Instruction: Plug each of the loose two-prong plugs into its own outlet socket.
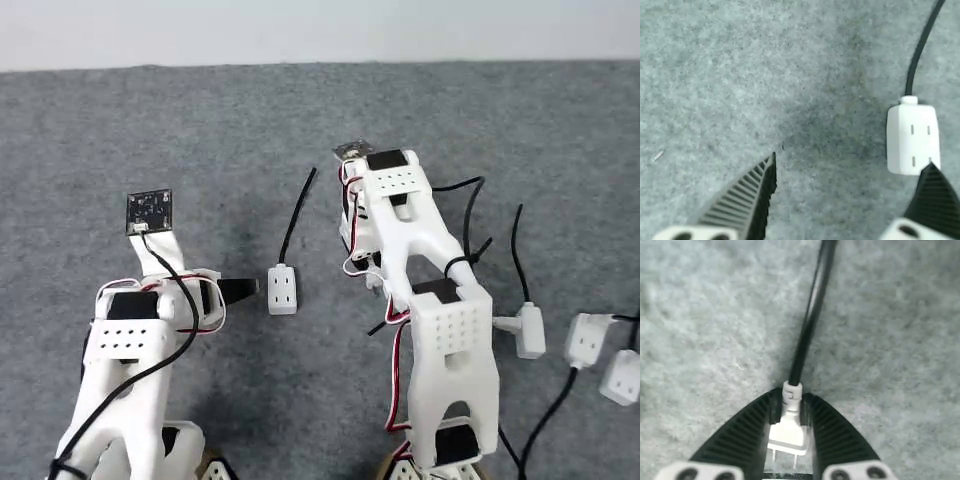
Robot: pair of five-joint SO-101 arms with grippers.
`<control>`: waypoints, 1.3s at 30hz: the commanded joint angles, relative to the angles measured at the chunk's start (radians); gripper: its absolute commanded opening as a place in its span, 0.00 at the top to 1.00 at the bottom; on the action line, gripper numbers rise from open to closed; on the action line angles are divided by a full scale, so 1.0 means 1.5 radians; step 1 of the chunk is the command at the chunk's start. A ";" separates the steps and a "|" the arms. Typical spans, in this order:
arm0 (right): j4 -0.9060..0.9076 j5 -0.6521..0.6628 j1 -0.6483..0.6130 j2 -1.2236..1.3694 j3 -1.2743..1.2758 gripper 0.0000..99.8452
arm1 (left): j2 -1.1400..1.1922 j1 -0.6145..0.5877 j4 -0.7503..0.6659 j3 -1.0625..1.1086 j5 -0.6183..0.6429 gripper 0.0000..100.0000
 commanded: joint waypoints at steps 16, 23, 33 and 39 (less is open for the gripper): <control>0.190 -0.092 -0.104 -0.353 -0.058 0.99 | 0.439 -0.020 0.032 -0.295 -0.195 0.98; 0.193 -0.097 -0.210 -0.487 -0.008 0.99 | 0.502 0.034 0.115 -0.352 -0.377 0.98; 0.033 -0.110 -0.323 -0.681 0.303 0.99 | 0.501 0.052 0.138 -0.345 -0.466 0.98; -0.057 -0.105 -0.308 -0.683 0.418 0.99 | 0.391 0.062 0.091 -0.243 -0.516 0.98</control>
